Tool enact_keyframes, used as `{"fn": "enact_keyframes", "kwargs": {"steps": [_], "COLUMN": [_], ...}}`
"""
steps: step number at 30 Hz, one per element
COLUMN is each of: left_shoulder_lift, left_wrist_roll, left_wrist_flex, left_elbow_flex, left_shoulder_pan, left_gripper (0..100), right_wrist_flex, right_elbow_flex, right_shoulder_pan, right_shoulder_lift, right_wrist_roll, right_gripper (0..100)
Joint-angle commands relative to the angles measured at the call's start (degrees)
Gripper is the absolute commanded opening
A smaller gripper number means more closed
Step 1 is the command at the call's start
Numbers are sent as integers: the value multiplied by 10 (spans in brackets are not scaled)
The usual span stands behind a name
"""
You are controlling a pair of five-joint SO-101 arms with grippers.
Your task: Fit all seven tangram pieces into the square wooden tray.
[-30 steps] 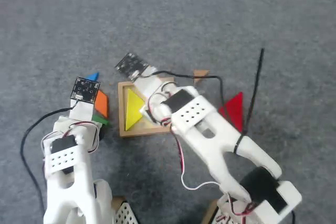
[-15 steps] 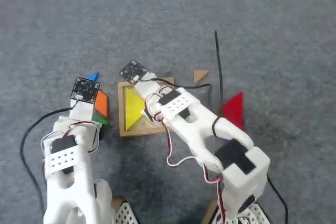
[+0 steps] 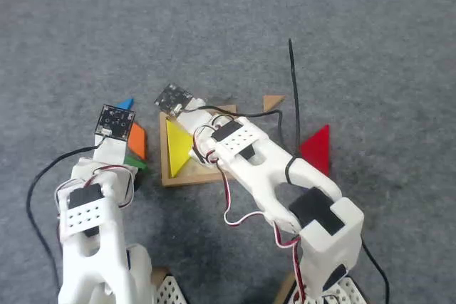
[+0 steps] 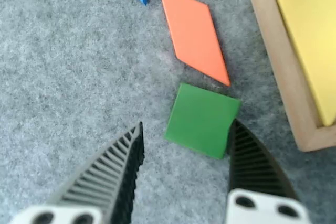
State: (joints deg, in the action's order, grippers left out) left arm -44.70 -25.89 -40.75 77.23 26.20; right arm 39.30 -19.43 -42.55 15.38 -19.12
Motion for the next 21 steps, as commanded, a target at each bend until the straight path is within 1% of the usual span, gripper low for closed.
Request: {"fn": "enact_keyframes", "kwargs": {"steps": [1, 5, 9, 11, 14, 17, 19, 21], "left_shoulder_lift": [-16, -16, -16, -16, -16, -16, -16, -16], "left_wrist_roll": [4, 4, 4, 4, 4, 4, 4, 4], "left_wrist_flex": [12, 12, 12, 12, 12, 12, 12, 12], "left_elbow_flex": [-6, -6, -6, -6, -6, -6, -6, -6], "left_shoulder_pan": [1, 1, 1, 1, 1, 1, 1, 1], "left_gripper": [247, 247, 247, 247, 247, 247, 247, 247], "right_wrist_flex": [38, 43, 52, 91, 198, 280, 305, 307], "right_elbow_flex": [12, -45, -102, -120, -126, -133, -158, -193], "right_shoulder_pan": [-3, 22, 87, 123, 181, 229, 248, 252], "right_shoulder_lift": [-102, -196, -291, -337, -400, -442, -451, -447], "right_wrist_roll": [-30, -31, -31, -32, -34, -88, -115, -109], "right_gripper": [9, 9, 9, 9, 10, 10, 17, 76]}}
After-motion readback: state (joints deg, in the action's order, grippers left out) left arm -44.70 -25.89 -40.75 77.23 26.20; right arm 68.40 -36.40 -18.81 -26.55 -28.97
